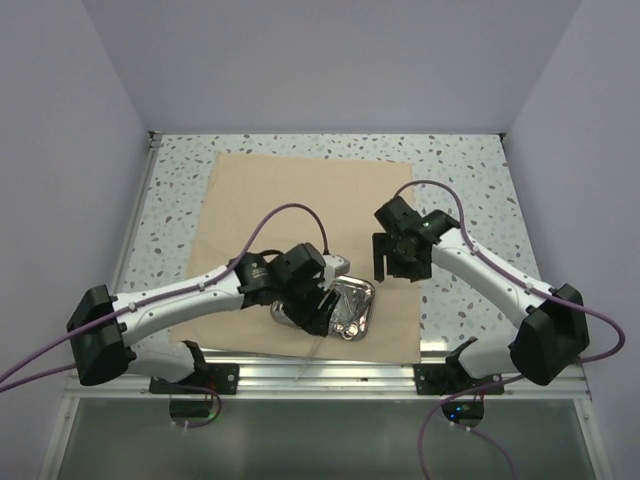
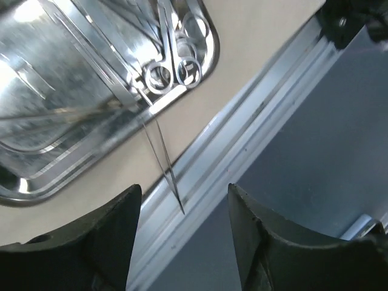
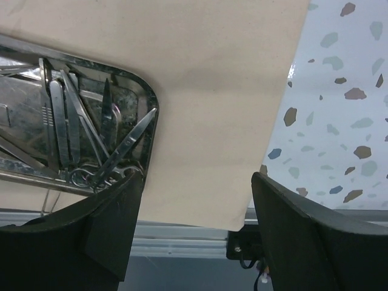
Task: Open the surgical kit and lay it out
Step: Pick up the medical item from the container.
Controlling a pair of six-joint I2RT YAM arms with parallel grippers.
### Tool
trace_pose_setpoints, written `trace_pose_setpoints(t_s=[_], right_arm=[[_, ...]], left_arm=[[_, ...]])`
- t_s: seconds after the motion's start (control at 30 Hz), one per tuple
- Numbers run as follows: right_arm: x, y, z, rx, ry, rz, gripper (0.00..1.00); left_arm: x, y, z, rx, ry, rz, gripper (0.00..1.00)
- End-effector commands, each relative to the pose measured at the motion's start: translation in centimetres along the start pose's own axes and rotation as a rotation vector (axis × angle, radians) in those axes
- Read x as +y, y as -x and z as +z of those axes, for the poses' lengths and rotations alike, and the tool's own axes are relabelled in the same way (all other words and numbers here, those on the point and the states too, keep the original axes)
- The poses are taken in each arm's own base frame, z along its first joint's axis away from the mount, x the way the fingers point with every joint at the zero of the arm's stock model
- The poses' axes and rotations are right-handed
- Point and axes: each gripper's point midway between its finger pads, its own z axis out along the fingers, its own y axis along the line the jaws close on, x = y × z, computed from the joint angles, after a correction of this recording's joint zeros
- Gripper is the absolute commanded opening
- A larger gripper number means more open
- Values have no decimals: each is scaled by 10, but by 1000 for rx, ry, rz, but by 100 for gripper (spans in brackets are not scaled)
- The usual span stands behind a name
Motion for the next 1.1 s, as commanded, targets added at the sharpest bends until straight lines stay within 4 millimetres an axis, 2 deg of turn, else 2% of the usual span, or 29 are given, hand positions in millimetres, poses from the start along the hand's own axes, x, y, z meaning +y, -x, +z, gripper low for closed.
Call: trace_pose_setpoints(t_s=[0.0, 0.1, 0.43, 0.77, 0.87, 0.9, 0.97, 1.0, 1.07], right_arm=[[-14, -9, -8, -11, -17, -22, 77], [-17, -15, -7, -4, -13, -27, 77], [-31, -26, -12, -2, -37, -56, 77], [-43, -25, -20, -24, -74, -78, 77], [-45, -25, -21, -26, -83, -85, 77], [-46, -24, -21, -26, -85, -88, 77], [-46, -23, -21, -26, -90, -92, 77], [-46, -21, -21, -27, -92, -92, 77], [-44, -19, -20, -27, -91, -92, 77]], left_arm=[[-9, -22, 17, 29, 14, -92, 60], [1, -31, 31, 16, 123, -143, 58], [2, -32, 71, 36, 177, -176, 56], [32, -50, 97, 103, 333, -220, 50], [34, -54, 102, 114, 330, -225, 43], [33, -55, 103, 117, 323, -226, 35], [29, -52, 103, 114, 305, -222, 25], [27, -52, 101, 116, 300, -222, 10], [23, -44, 92, 112, 301, -212, 0]])
